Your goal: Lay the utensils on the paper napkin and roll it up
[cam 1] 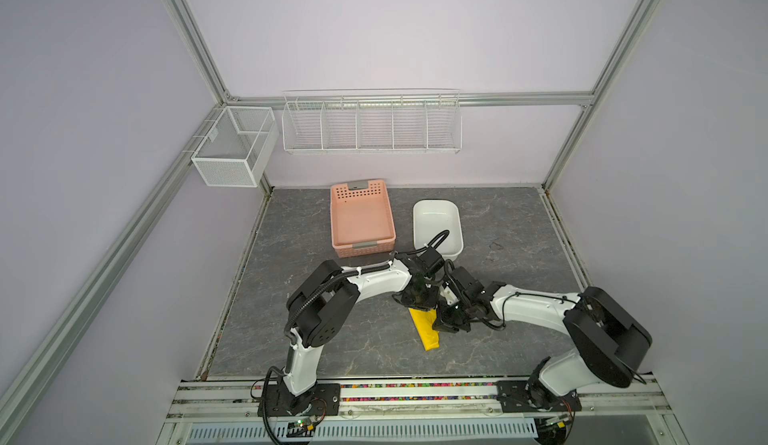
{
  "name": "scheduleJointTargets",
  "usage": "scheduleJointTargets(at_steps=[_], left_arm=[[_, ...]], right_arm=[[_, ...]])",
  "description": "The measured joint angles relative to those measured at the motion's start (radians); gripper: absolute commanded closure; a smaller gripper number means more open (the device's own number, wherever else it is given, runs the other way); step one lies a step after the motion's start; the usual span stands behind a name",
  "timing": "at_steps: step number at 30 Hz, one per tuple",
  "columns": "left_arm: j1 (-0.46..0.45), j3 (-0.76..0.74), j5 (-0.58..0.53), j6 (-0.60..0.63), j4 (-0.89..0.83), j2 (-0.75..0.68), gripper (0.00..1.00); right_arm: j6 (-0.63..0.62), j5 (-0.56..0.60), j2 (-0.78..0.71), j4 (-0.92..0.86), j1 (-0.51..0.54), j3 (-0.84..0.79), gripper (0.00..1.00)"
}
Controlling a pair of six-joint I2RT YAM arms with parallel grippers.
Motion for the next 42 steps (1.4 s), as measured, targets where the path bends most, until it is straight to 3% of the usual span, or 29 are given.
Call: scheduleJointTargets(at_steps=[20,29,42], left_arm=[[0.016,-0.020,-0.032,0.031,-0.038,-0.023,1.00],[0.007,-0.020,-0.034,0.030,-0.025,-0.023,1.00],[0.009,-0.020,-0.043,0.026,-0.024,-0.023,1.00]], right_arm=[[0.088,-0.016,0.016,0.060,0.076,-0.003,0.93],[0.083,-0.007,-0.076,0.018,0.074,0.003,0.92],[0.084,-0.051,0.007,0.101,0.056,0.008,0.87]])
